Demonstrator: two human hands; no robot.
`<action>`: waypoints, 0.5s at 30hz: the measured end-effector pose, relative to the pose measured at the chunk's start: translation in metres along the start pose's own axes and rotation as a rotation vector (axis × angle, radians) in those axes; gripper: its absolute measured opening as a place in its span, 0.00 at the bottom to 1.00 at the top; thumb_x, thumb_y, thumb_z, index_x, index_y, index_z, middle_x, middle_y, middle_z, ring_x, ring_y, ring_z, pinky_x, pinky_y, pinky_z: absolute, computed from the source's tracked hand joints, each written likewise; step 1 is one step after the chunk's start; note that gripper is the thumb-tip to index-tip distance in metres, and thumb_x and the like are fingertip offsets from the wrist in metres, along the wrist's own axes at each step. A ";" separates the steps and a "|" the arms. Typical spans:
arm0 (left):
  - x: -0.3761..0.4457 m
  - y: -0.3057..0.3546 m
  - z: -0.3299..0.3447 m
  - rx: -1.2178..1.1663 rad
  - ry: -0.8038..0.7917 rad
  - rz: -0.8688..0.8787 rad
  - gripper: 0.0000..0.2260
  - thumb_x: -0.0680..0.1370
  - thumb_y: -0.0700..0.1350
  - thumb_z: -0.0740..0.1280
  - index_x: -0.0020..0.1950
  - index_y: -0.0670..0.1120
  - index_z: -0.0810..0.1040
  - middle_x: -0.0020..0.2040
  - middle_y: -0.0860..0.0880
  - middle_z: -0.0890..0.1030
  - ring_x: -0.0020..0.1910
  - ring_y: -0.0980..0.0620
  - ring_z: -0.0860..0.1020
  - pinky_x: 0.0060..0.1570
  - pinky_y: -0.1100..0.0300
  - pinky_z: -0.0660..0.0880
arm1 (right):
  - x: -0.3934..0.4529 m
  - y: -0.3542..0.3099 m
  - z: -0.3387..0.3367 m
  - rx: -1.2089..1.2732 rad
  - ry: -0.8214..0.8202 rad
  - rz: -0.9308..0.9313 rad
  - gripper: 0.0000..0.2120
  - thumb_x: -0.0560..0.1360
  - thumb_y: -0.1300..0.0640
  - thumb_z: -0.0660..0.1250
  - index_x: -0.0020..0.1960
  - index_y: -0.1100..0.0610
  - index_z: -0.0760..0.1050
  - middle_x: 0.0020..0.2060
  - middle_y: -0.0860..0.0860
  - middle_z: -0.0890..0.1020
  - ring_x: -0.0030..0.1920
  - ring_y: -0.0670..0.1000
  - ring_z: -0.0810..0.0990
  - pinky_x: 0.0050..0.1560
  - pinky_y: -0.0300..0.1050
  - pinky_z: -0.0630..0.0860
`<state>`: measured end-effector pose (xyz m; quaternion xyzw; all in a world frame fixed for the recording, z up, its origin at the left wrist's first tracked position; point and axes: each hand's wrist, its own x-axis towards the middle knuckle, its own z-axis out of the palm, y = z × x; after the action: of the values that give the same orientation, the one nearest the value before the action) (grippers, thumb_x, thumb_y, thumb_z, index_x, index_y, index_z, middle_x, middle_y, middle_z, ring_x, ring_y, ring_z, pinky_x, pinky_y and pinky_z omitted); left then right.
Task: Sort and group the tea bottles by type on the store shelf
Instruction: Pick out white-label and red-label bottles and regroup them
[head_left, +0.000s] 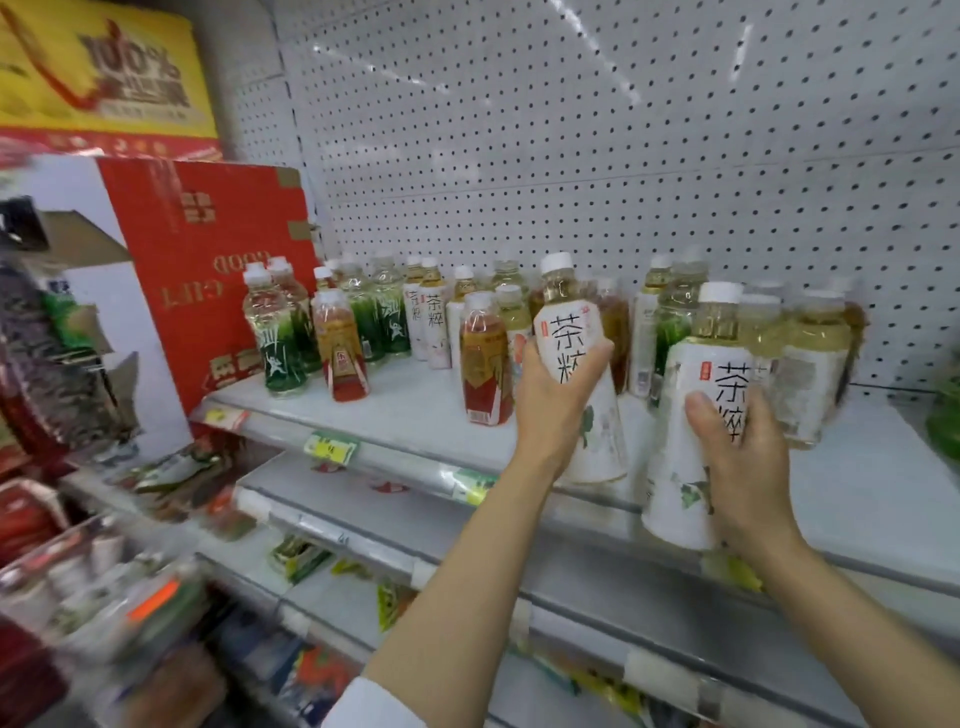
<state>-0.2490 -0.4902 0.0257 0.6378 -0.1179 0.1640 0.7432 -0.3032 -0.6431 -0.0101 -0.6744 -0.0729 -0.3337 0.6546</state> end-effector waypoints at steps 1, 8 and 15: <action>-0.003 0.001 -0.007 0.012 0.014 0.007 0.19 0.75 0.52 0.74 0.61 0.46 0.74 0.45 0.49 0.80 0.32 0.58 0.74 0.27 0.65 0.70 | -0.004 -0.003 0.007 -0.008 -0.009 -0.007 0.28 0.76 0.46 0.68 0.71 0.57 0.68 0.58 0.50 0.80 0.52 0.39 0.80 0.42 0.29 0.75; 0.004 -0.006 -0.085 0.026 0.086 -0.034 0.13 0.75 0.50 0.74 0.56 0.47 0.79 0.47 0.47 0.83 0.41 0.51 0.79 0.33 0.61 0.75 | -0.022 -0.009 0.063 -0.058 0.016 0.011 0.13 0.79 0.55 0.66 0.63 0.53 0.71 0.49 0.43 0.79 0.45 0.35 0.79 0.40 0.30 0.75; 0.024 -0.016 -0.197 0.053 0.027 -0.070 0.13 0.76 0.47 0.73 0.57 0.43 0.79 0.46 0.48 0.83 0.40 0.55 0.80 0.34 0.65 0.75 | -0.038 0.003 0.163 -0.019 0.055 0.062 0.16 0.78 0.57 0.66 0.65 0.57 0.70 0.50 0.47 0.81 0.41 0.35 0.80 0.39 0.34 0.76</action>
<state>-0.2277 -0.2957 -0.0112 0.6589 -0.0811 0.1497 0.7327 -0.2732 -0.4789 -0.0207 -0.6731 -0.0308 -0.3323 0.6600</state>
